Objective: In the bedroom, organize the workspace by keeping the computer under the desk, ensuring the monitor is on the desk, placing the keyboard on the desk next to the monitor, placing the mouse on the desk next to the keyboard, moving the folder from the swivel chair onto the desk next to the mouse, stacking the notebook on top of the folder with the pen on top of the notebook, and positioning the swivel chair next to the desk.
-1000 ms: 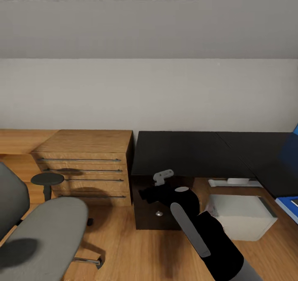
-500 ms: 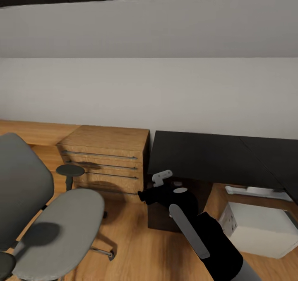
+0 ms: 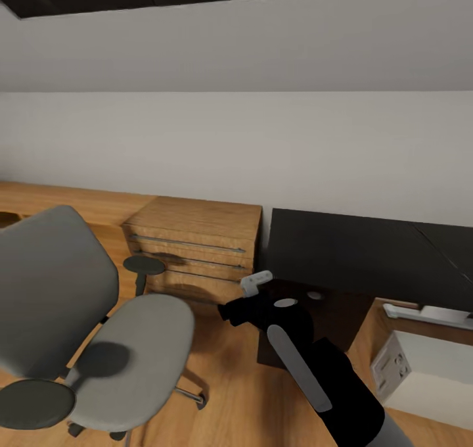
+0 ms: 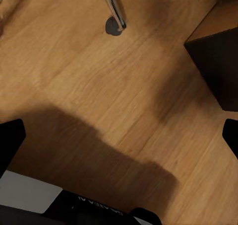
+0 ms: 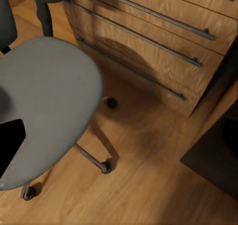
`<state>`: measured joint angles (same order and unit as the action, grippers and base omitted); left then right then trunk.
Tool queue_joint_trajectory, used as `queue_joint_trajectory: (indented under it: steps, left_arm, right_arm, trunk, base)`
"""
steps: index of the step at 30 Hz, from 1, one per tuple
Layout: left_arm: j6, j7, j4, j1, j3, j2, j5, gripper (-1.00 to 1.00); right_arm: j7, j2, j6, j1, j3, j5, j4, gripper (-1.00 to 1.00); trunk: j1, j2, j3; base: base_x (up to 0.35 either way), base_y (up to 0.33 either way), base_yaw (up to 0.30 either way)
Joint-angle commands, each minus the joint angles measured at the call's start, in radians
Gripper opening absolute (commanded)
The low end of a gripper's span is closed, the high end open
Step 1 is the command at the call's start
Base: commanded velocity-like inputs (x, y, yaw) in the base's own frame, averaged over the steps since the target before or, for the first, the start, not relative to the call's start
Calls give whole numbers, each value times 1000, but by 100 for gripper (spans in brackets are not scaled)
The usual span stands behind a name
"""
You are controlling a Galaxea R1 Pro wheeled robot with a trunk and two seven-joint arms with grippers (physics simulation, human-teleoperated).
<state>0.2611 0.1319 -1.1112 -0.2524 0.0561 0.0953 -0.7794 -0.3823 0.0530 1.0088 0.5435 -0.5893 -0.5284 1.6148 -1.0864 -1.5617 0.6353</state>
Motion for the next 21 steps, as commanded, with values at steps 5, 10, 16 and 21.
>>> queue_joint_trajectory:
  steps: [5, 10, 16, 21]
  left_arm:
    - [7, 2, -1, 0, 2, 0, -9, 100]
    - [7, 2, -1, 0, 2, 0, -8, 100]
    - [7, 2, -1, 0, 2, 0, -9, 100]
    - [7, 3, -1, 0, 3, 1, -9, 100]
  right_arm:
    - [-12, 2, 3, 1, 0, -10, 1, 100]
    - [-12, 1, 3, 1, 0, -10, 1, 100]
    - [-12, 2, 4, 1, -1, -10, 1, 100]
    - [-12, 2, 3, 1, -1, -10, 1, 100]
  trunk:
    - [0, -1, 1]
    - [0, -1, 0]
    - [0, -1, 0]
    - [0, -1, 0]
  base:
    - [0, 265, 112]
    - [0, 135, 234]
    - [0, 36, 268]
    - [0, 8, 277]
